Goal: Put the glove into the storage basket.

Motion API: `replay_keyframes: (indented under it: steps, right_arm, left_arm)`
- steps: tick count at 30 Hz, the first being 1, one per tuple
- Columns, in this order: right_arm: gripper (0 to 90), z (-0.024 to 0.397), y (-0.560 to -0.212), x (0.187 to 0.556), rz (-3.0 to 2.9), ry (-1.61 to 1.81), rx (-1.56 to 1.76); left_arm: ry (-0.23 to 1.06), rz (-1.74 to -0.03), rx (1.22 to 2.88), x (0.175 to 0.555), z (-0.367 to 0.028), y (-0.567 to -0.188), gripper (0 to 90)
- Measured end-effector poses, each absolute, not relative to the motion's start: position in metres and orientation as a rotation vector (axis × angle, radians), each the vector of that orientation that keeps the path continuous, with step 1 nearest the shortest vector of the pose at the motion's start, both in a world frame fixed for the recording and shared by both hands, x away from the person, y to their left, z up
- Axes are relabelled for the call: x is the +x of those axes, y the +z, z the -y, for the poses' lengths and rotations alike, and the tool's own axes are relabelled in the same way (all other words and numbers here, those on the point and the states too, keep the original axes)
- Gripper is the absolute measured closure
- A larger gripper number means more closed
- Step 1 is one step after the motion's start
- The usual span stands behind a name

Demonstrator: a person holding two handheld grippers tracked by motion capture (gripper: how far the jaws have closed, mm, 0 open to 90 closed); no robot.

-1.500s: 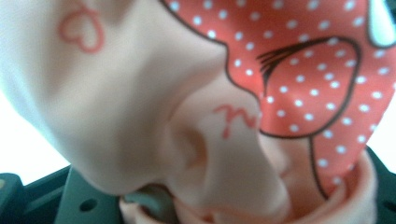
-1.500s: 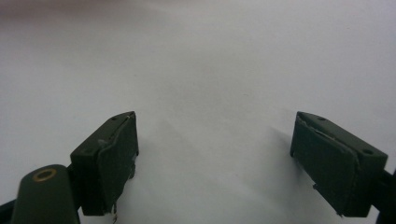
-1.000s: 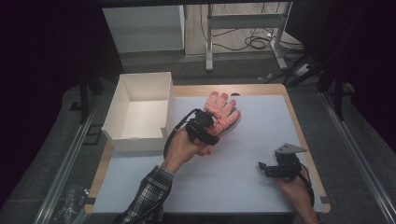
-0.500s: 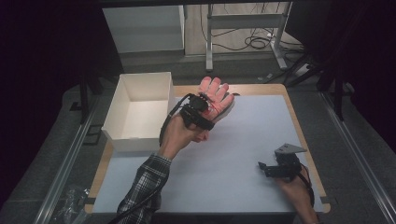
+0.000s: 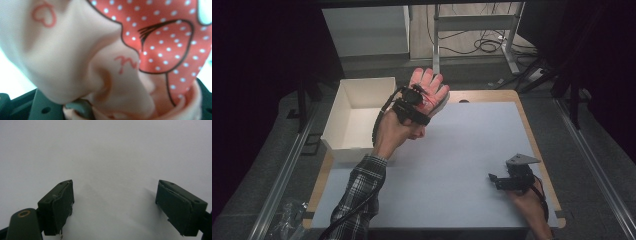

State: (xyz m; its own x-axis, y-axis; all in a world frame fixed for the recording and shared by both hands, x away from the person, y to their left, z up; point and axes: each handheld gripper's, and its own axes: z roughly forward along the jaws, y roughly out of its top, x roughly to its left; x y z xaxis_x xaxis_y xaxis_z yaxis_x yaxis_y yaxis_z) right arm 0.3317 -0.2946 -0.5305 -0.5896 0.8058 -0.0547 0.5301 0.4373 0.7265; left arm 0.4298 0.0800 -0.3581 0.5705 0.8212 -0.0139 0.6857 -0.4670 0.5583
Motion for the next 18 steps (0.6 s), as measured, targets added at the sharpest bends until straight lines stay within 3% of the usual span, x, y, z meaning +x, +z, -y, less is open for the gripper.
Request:
replay_keyframes:
  steps: [18]
  right_arm:
    - [15.5,0.295,-0.531,0.332,-2.299,0.954,1.131]
  left_arm:
    - [0.434,-1.415,2.14,0.44,-0.146,-0.339,37.1]
